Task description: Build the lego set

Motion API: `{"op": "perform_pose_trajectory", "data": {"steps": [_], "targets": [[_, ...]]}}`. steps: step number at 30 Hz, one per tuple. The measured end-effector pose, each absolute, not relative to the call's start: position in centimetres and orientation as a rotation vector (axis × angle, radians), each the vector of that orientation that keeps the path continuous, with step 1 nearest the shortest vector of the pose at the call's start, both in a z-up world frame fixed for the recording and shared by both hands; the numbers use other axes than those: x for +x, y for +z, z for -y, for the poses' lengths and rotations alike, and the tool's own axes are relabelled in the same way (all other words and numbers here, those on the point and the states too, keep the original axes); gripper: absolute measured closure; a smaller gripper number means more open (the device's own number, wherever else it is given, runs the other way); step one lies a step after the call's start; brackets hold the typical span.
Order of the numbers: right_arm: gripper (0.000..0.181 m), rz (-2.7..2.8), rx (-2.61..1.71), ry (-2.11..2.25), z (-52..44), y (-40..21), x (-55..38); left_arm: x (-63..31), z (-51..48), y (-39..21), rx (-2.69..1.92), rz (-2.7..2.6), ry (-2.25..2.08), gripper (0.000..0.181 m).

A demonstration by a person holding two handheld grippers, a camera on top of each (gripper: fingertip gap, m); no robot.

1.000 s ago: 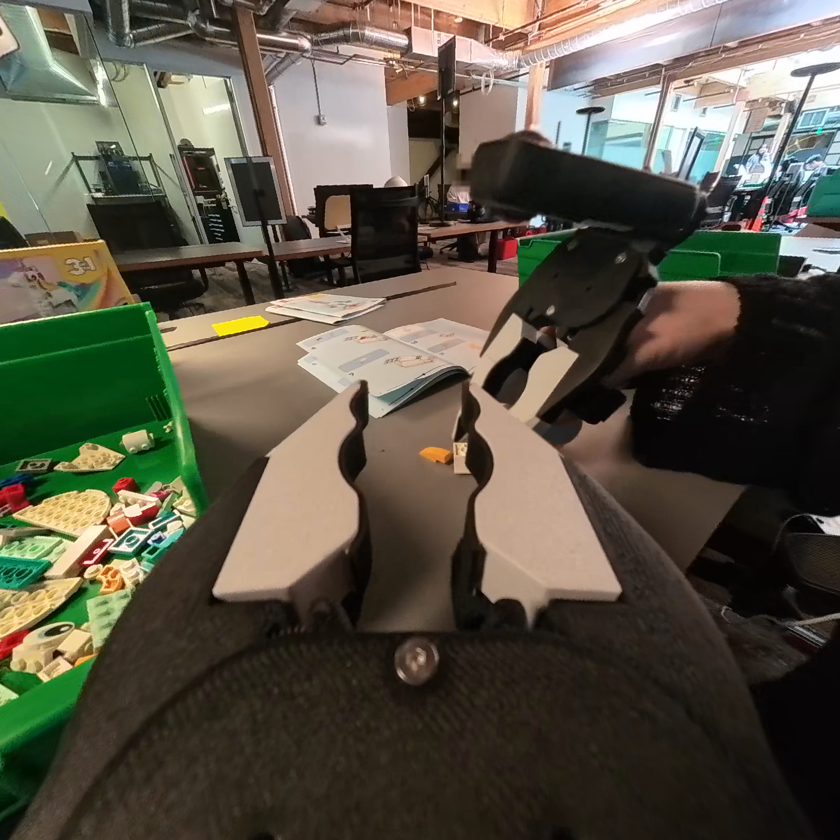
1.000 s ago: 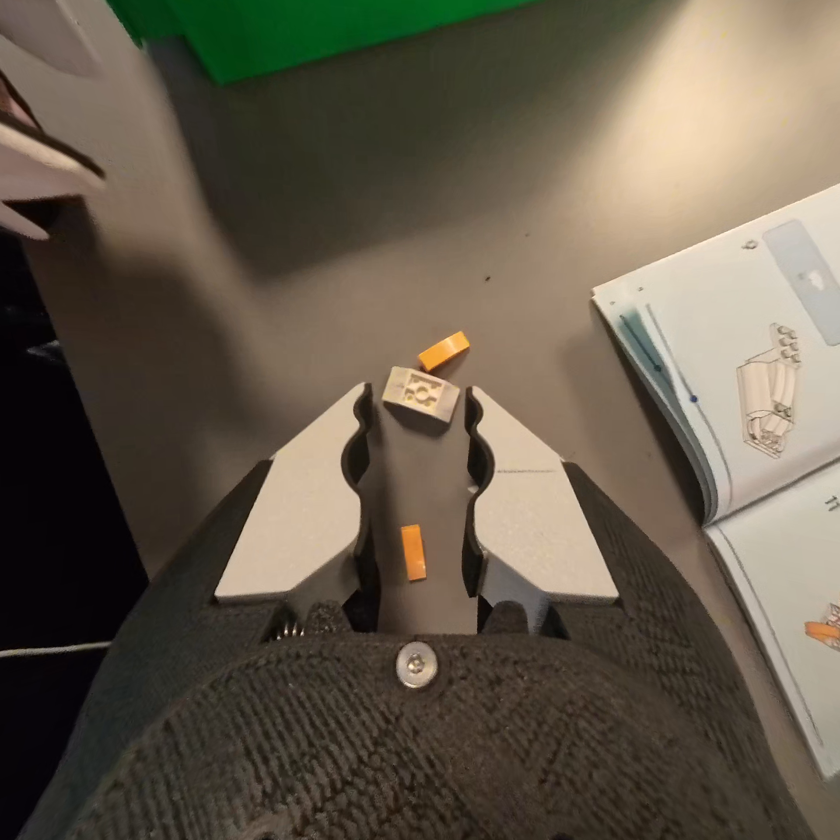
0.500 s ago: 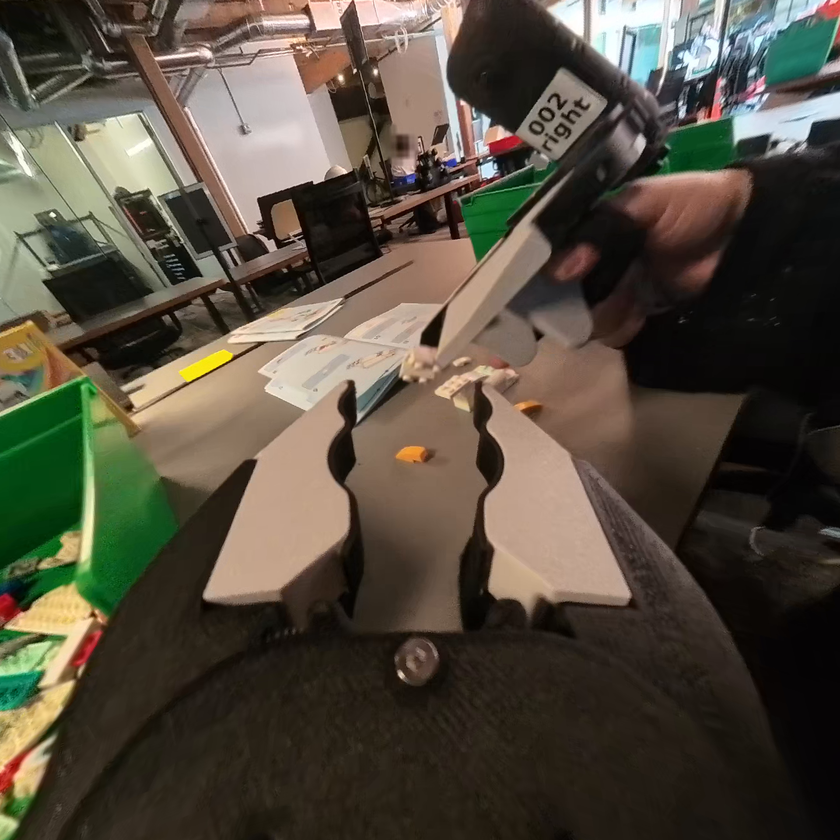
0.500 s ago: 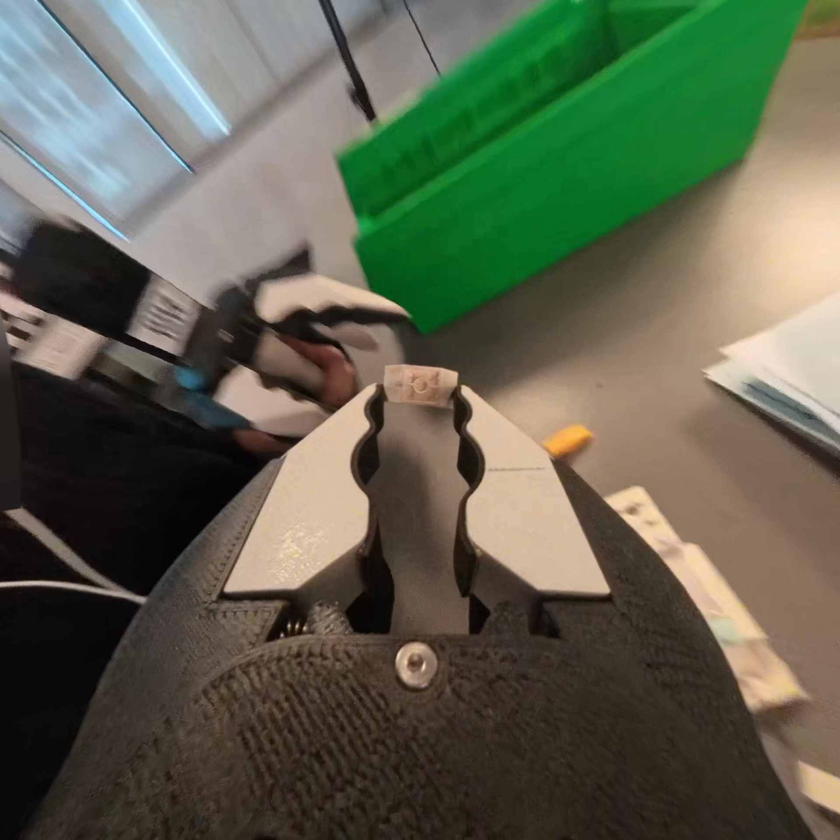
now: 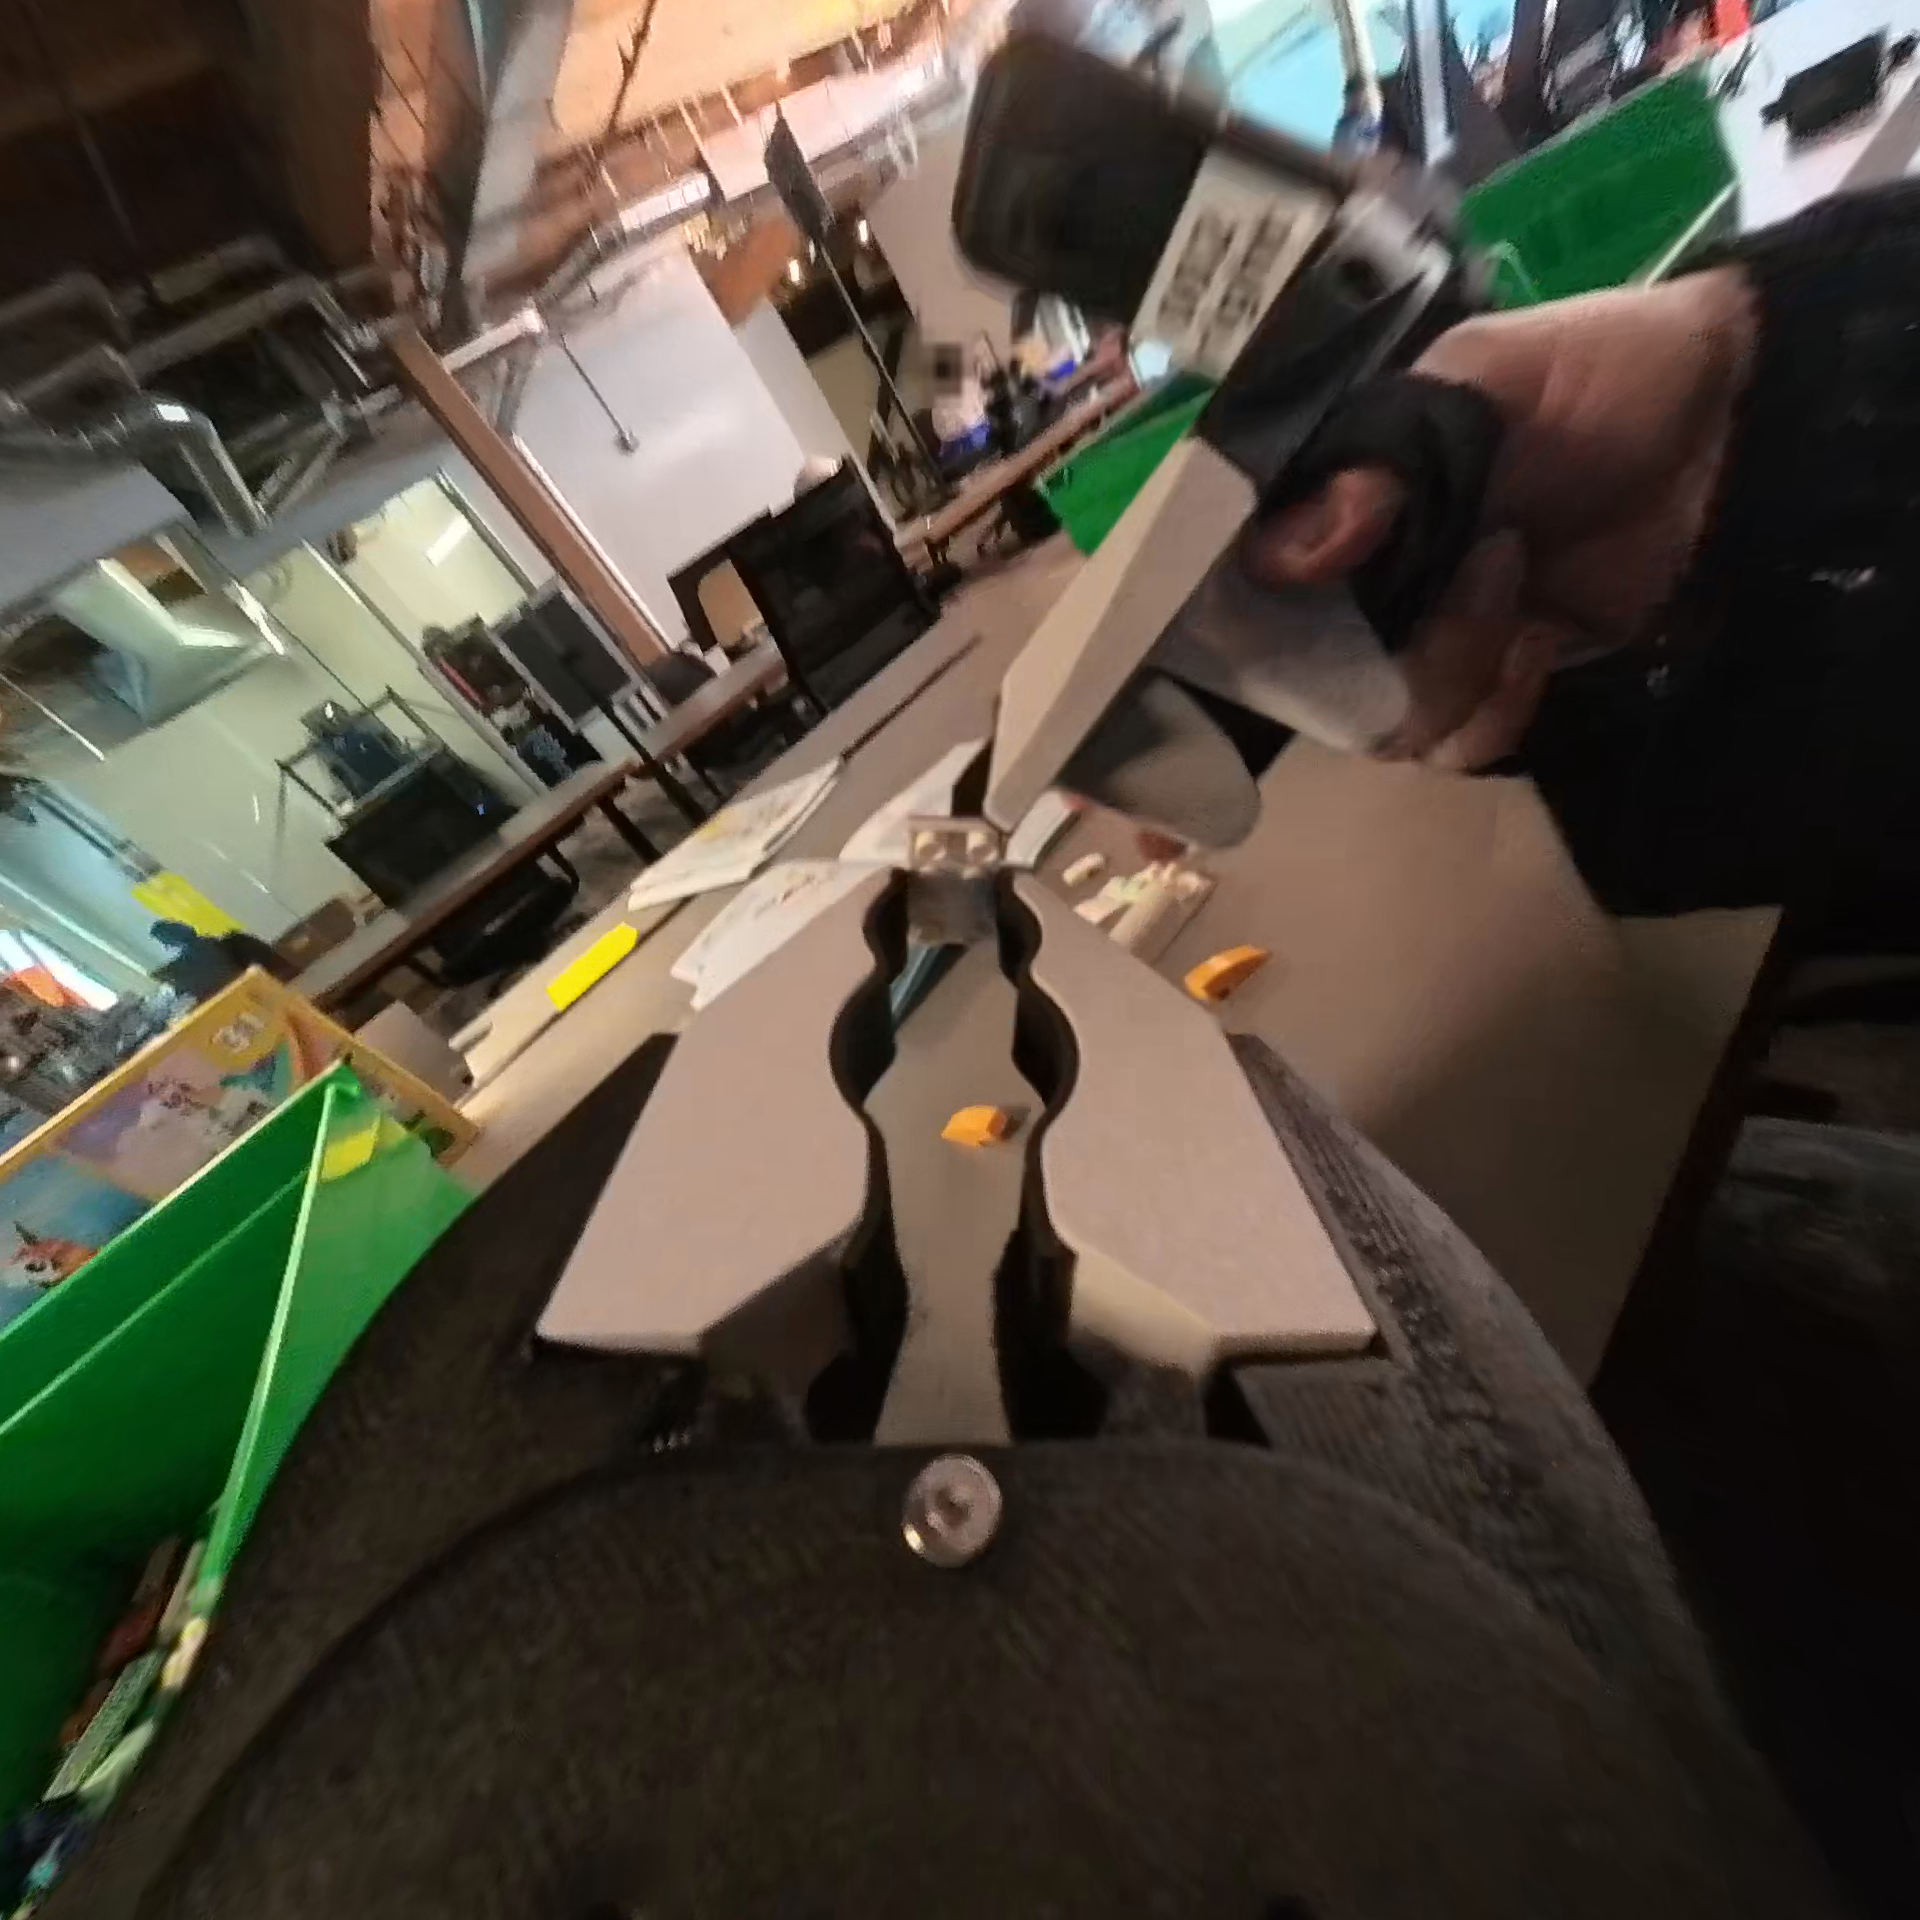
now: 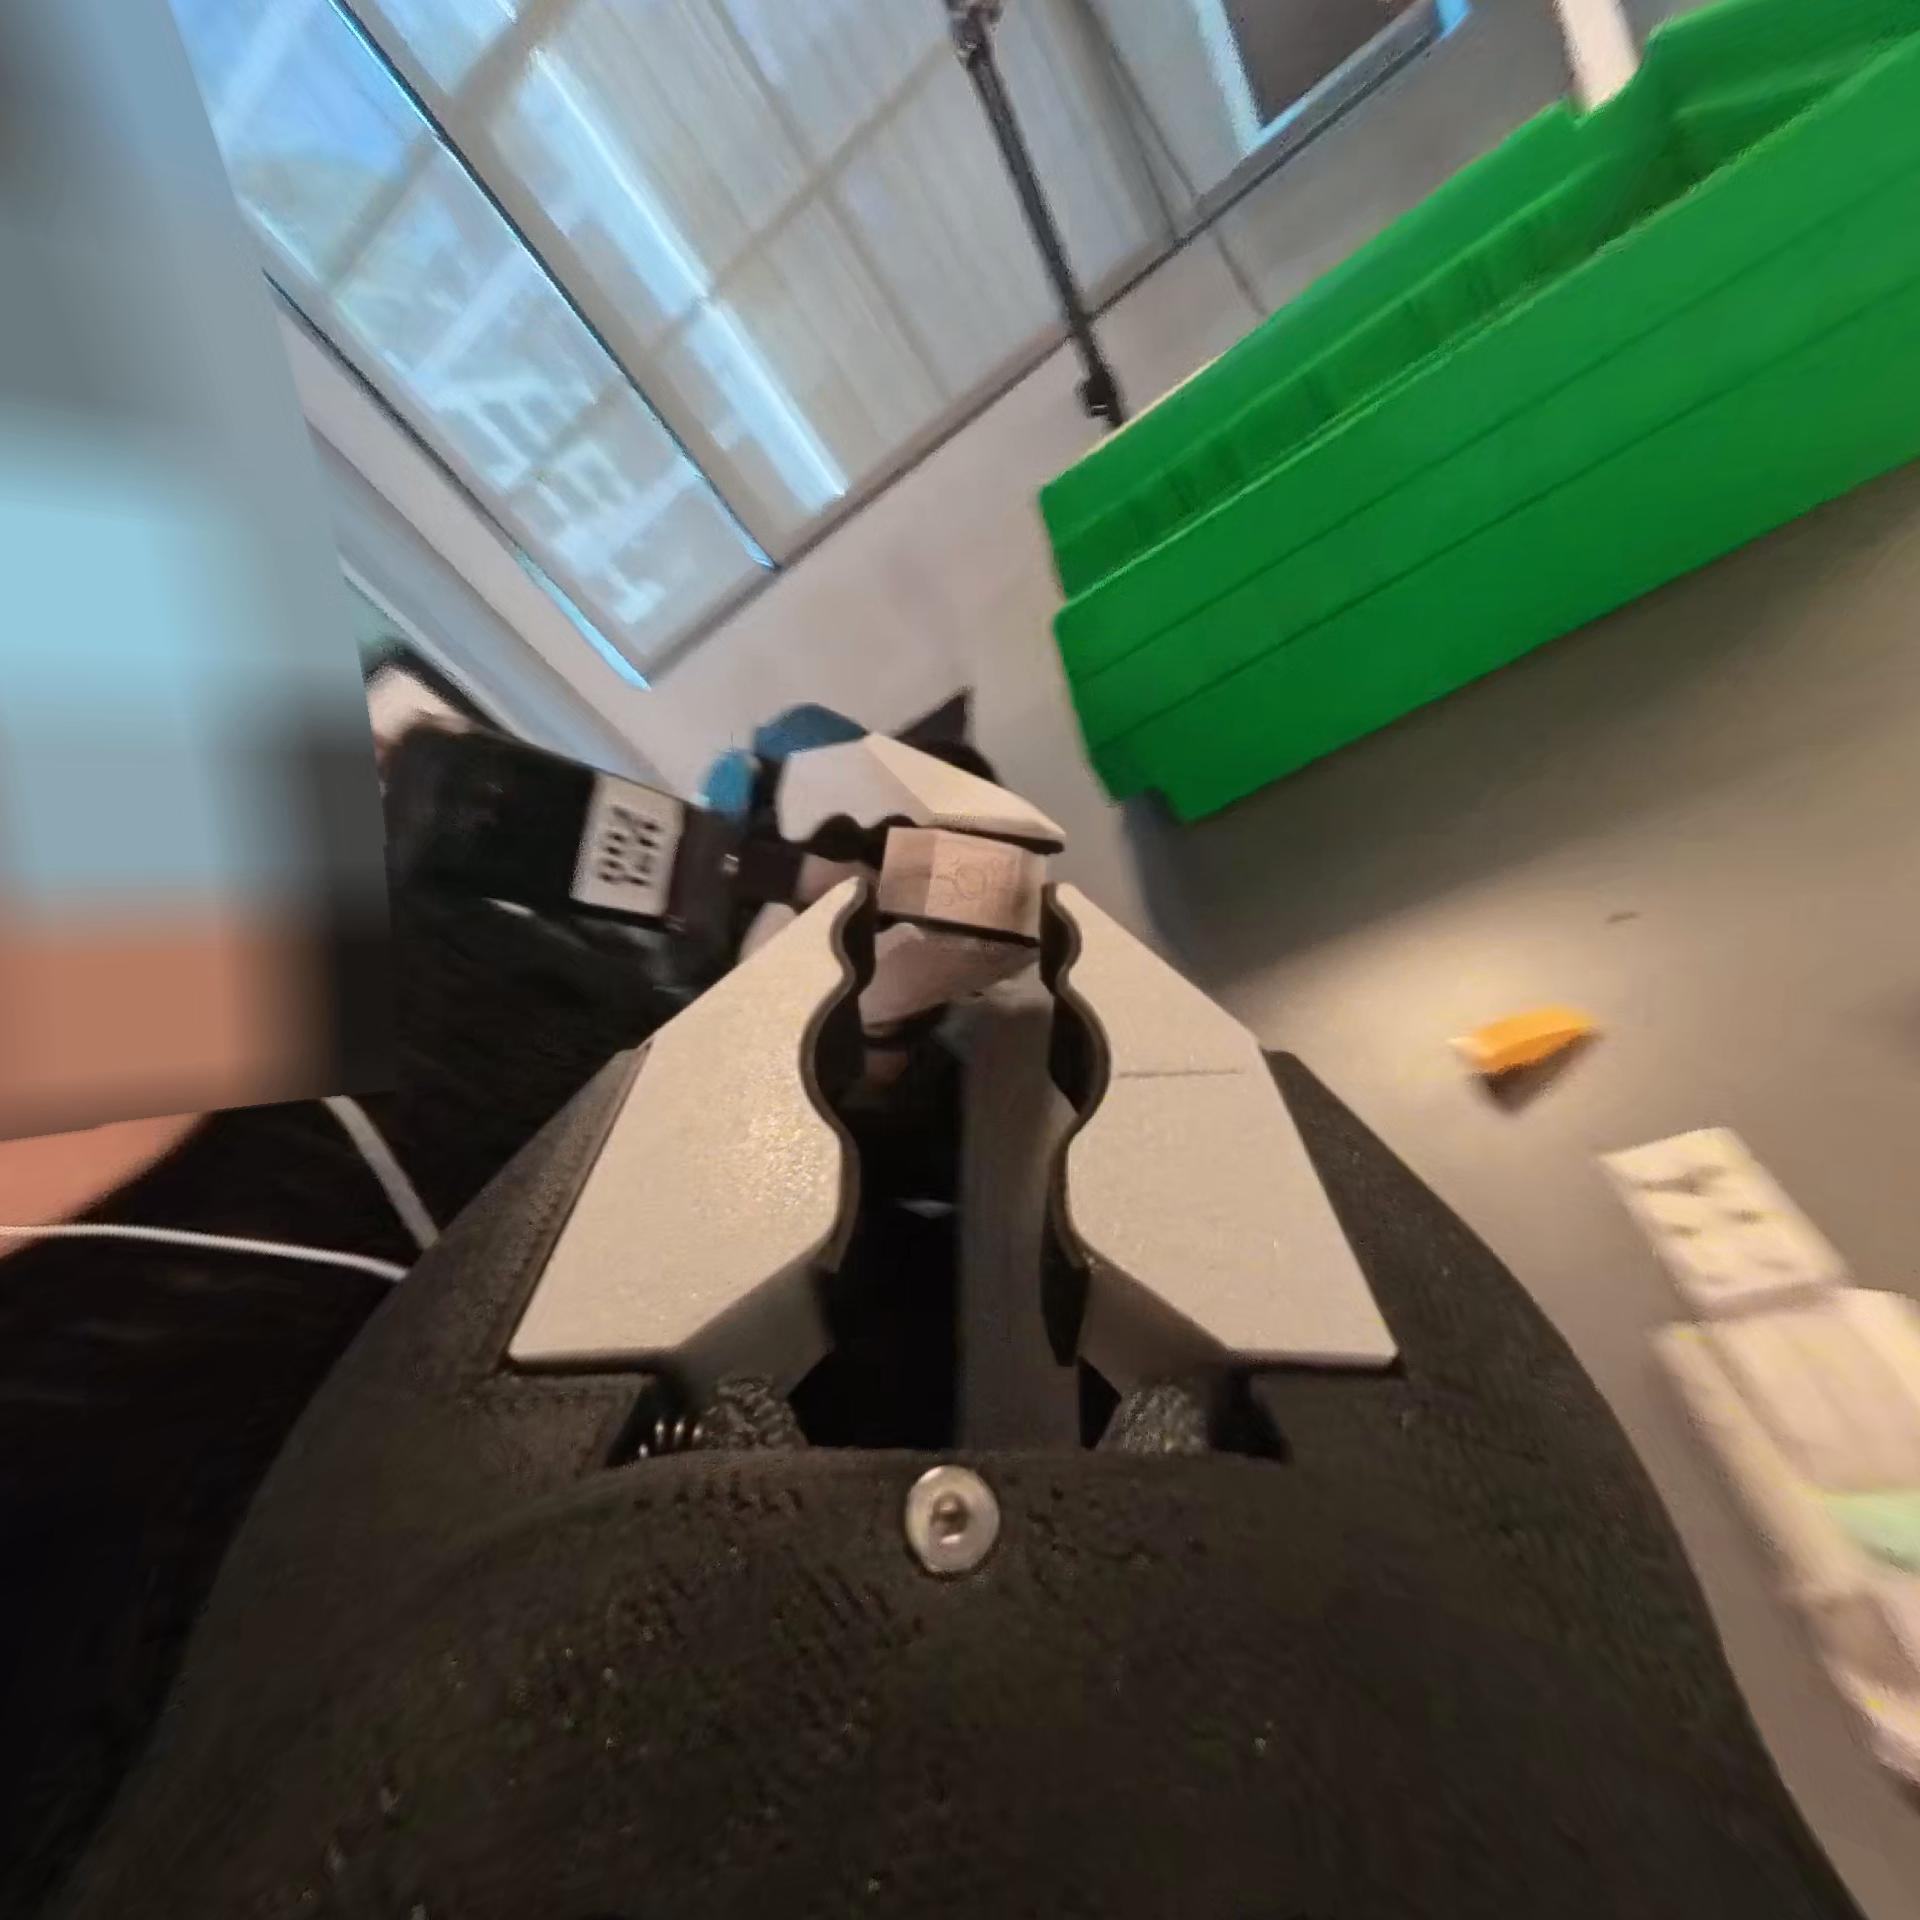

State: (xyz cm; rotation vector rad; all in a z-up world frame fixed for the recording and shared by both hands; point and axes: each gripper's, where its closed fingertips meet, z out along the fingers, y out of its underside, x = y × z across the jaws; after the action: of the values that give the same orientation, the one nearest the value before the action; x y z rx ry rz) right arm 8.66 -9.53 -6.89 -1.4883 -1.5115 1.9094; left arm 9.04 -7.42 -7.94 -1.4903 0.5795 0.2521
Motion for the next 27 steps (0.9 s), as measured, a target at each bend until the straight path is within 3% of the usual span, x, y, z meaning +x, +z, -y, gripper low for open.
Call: {"op": "perform_pose_trajectory", "data": {"steps": [3,12,16,26,27], "targets": [[0.138,1.599,-1.376,1.454,7.5,-7.7,8.5,8.5,6.8,-9.6,-1.64,-0.597,0.222,0.166],[0.16,1.711,-1.382,1.005,7.4,-9.8,8.4,9.1,5.9,-11.7,-1.765,-0.651,0.281,0.166],[0.174,1.682,-1.411,0.969,6.4,-10.3,8.8,9.3,6.3,-11.3,-1.735,-0.637,0.237,0.166],[0.177,1.622,-1.431,1.41,7.0,-9.1,9.4,10.7,7.6,-9.1,-1.599,-0.595,0.003,0.178],[0.177,1.608,-1.41,1.478,7.1,-8.6,9.5,11.1,8.1,-8.2,-1.546,-0.569,-0.084,0.17]]}}
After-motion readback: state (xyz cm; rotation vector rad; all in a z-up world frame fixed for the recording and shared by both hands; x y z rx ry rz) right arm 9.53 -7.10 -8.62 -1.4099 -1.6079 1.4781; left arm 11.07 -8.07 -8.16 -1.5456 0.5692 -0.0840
